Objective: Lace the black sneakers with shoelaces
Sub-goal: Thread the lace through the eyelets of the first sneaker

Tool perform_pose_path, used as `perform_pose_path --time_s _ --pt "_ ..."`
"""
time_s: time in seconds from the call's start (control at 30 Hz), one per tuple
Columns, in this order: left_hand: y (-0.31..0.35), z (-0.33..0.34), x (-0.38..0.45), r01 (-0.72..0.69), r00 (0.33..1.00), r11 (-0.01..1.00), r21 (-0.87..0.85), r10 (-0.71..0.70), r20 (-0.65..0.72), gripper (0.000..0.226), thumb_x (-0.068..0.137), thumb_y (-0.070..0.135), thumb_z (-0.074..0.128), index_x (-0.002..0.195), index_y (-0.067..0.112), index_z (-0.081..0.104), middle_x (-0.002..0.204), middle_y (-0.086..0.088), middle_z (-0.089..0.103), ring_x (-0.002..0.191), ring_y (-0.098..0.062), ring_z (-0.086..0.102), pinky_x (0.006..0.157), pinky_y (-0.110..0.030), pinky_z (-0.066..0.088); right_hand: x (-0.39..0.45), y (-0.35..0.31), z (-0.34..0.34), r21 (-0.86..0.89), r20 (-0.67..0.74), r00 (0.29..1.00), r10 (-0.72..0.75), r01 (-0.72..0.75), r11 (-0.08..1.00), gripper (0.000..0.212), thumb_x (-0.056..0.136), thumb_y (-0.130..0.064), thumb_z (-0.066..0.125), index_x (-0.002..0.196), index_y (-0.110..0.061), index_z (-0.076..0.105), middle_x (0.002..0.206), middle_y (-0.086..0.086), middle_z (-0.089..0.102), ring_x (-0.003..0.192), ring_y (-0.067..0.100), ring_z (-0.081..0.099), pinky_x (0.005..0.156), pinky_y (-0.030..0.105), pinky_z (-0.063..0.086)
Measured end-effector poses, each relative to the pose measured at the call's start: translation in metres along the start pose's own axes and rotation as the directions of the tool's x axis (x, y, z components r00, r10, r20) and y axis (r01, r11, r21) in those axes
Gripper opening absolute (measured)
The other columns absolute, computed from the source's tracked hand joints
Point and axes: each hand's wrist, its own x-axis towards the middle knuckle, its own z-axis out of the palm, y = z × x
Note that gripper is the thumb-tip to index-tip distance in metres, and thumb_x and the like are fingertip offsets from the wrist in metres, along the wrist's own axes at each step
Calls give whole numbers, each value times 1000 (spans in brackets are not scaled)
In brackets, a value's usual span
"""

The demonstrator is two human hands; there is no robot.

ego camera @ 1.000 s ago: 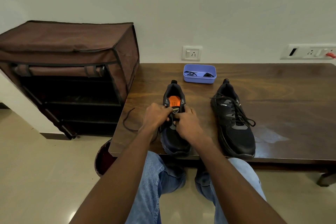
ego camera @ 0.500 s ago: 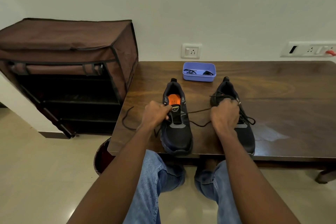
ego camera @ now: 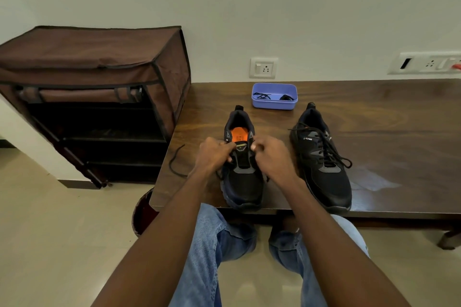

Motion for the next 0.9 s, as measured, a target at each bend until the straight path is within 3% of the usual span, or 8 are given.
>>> perform_pose_path --time_s 0.07,0.13,0.23,0.37,0.53,0.63,0.8,0.9 --pt "0 1 -1 5 1000 1000 -16 -5 10 30 91 30 66 67 13 67 62 -4 68 56 -10 57 61 -30 49 -4 3 -16 83 -264 957 119 -100 992 19 97 -8 52 102 -14 69 110 2 64 94 15 57 81 27 40" --pt "0 0 -1 1 1000 1000 -21 -1 5 31 91 29 66 64 14 66 63 -5 68 56 -10 57 61 -29 49 -2 10 -29 166 -491 835 250 -192 967 19 98 -7 49 103 -8 67 115 5 61 94 20 55 83 32 41" --pt "0 0 -1 -2 1000 1000 -14 2 -1 32 90 28 67 63 13 65 66 -9 71 55 -10 56 59 -28 47 2 24 -40 223 -590 709 387 -317 922 18 95 -5 51 102 -5 68 124 9 60 109 34 57 95 44 45" --pt "1 0 -1 4 1000 1000 -4 -4 8 33 91 29 66 62 14 63 63 -5 68 51 -8 53 54 -24 44 5 32 -29 48 -512 835 201 -206 977 38 84 2 61 118 -13 69 140 8 52 133 27 41 110 44 34" --pt "1 1 -1 -3 1000 1000 -3 3 26 33 92 29 66 62 16 62 59 -1 64 46 -4 51 51 -22 41 6 12 5 -125 -71 977 -200 190 974 29 90 -12 66 116 -22 73 149 6 44 142 26 31 118 41 26" --pt "1 0 -2 -9 1000 1000 -2 9 20 33 91 28 66 60 16 62 57 0 63 46 -6 51 52 -23 42 6 8 20 -200 139 972 -187 212 956 30 94 -20 64 123 -21 70 157 4 31 144 26 25 116 35 22" --pt "2 2 -2 -10 1000 1000 3 10 12 36 89 28 66 55 17 62 56 -2 64 45 -7 50 52 -25 42 4 6 21 -2 140 982 -125 126 992 23 95 -4 54 111 -7 70 138 13 54 124 30 51 100 33 40" --pt "1 2 -1 -1 1000 1000 3 1 4 36 88 29 67 55 17 62 56 -1 64 44 -4 50 55 -26 43 8 5 14 106 81 993 84 -92 990 17 95 -4 50 98 -17 61 114 8 65 106 26 61 90 38 50"
